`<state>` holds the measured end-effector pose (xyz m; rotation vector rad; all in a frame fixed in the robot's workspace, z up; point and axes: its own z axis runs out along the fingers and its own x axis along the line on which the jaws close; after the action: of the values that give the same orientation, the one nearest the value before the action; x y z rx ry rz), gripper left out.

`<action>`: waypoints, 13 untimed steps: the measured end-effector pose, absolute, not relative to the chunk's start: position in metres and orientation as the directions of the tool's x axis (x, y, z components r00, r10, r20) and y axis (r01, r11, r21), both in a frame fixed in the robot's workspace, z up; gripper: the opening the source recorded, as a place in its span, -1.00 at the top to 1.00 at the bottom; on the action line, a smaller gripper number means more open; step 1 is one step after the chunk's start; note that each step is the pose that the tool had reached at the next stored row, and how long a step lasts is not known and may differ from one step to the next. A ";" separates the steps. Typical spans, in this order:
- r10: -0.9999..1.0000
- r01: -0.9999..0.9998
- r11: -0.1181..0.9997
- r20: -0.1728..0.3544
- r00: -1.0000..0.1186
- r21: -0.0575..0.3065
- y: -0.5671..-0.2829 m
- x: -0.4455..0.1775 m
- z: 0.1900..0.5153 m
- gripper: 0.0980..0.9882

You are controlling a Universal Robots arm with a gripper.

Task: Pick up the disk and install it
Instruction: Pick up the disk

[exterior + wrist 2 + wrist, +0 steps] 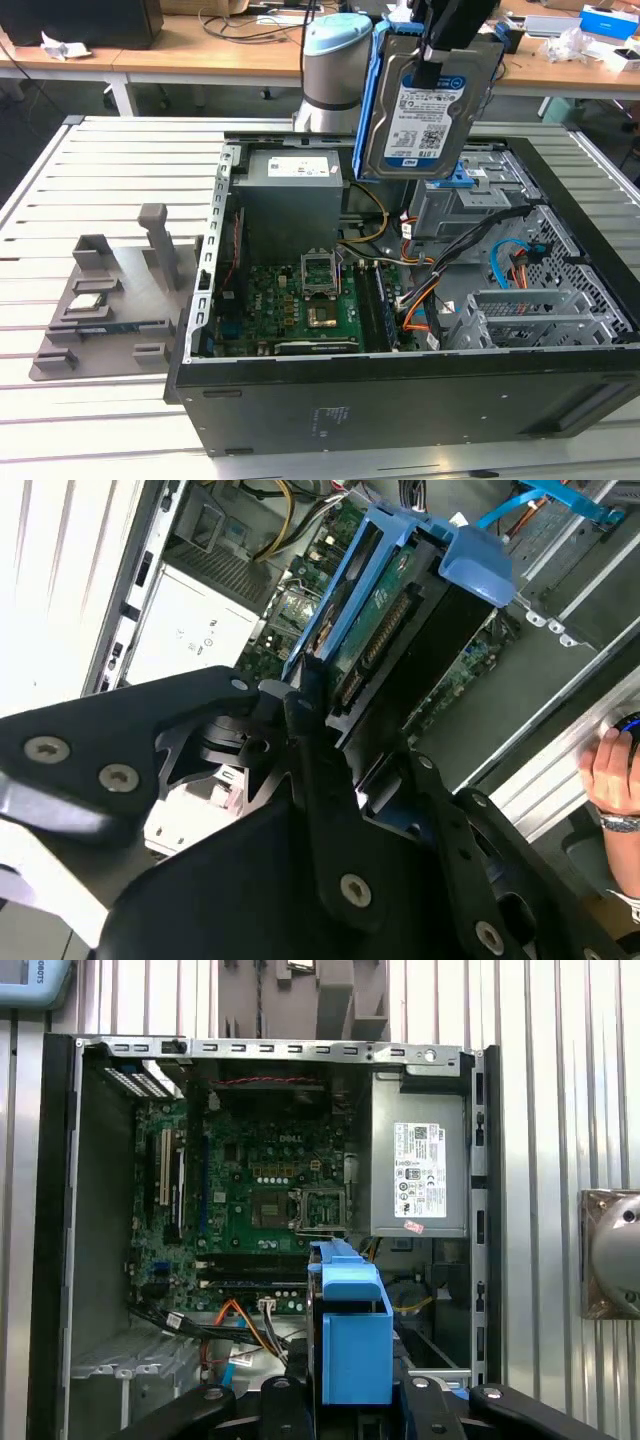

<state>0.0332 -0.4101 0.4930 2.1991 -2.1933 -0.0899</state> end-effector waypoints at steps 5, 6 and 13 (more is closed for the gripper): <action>-1.000 -0.998 -0.003 -0.016 0.002 0.065 -0.433 0.033 0.493 0.40; -1.000 -0.998 -0.003 -0.016 0.002 0.065 -0.434 0.033 0.493 0.40; -1.000 -0.998 -0.003 -0.015 0.002 0.065 -0.442 0.033 0.493 0.40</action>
<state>0.0332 -0.4416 0.4928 2.1985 -2.1927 -0.0883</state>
